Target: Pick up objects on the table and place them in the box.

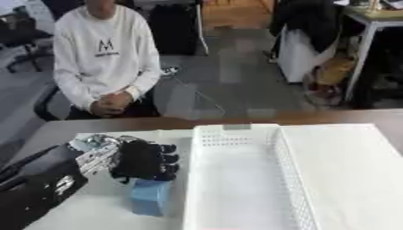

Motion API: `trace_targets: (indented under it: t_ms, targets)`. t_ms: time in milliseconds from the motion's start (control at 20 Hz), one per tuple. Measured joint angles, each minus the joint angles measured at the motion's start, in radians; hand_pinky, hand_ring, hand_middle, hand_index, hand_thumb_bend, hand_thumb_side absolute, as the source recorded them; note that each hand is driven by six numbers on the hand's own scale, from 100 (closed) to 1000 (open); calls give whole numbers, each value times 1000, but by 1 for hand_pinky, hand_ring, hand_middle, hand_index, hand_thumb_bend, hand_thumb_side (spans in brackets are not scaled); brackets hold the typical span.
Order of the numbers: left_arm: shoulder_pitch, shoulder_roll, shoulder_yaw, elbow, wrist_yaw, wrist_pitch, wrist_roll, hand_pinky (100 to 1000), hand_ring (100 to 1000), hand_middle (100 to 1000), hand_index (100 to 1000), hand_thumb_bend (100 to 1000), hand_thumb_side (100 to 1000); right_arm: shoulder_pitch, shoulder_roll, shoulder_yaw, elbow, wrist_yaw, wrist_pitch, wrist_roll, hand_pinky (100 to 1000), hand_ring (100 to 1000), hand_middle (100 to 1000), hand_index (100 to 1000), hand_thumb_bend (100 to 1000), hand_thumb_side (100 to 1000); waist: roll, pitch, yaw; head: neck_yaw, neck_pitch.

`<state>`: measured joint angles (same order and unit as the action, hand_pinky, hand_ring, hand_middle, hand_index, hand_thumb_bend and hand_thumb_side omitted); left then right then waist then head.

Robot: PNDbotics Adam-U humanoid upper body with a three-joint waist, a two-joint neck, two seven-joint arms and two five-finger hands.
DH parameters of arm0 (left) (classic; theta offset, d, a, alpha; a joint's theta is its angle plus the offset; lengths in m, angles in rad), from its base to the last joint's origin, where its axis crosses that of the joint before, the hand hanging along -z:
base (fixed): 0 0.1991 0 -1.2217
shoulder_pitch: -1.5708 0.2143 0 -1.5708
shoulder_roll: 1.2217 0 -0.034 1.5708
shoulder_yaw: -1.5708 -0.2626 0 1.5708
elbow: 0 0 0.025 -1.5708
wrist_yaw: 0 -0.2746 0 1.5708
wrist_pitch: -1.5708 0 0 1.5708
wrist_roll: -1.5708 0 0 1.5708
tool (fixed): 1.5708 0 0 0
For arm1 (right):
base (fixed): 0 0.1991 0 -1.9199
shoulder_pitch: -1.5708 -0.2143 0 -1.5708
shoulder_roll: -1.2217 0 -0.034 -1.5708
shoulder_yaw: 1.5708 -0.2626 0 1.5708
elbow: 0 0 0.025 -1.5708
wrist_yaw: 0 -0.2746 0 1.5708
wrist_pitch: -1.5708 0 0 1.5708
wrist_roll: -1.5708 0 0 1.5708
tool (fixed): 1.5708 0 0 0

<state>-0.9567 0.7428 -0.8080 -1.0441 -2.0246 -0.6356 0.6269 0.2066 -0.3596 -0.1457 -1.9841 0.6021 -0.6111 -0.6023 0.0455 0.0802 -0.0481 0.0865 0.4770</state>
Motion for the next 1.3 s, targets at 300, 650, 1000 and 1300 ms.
trace_targets:
  t_ms: [300, 650, 1000, 1300]
  targets:
    - [0, -17, -13, 8, -13, 0, 0, 758, 782, 821, 926, 1000, 409, -11, -2, -6, 0, -23, 0, 0, 100, 312, 363, 508, 100, 376, 1, 5, -8, 7, 3]
    - [0, -37, -20, 28, -37, 0, 0, 756, 777, 814, 915, 1000, 382, -19, -2, -11, 0, -36, 0, 0, 100, 311, 362, 508, 100, 376, 2, 13, -14, 19, 3]
    - [2, -57, -24, 56, -54, 0, 0, 157, 250, 321, 448, 674, 567, -20, -2, -11, 0, -41, 0, 0, 100, 311, 362, 508, 100, 376, 2, 13, -14, 20, 3]
    - [6, -32, -5, -39, 125, 0, 0, 100, 100, 100, 400, 613, 612, -20, -2, -12, 0, -44, 0, 0, 100, 311, 362, 508, 100, 376, 2, 13, -10, 20, 3]
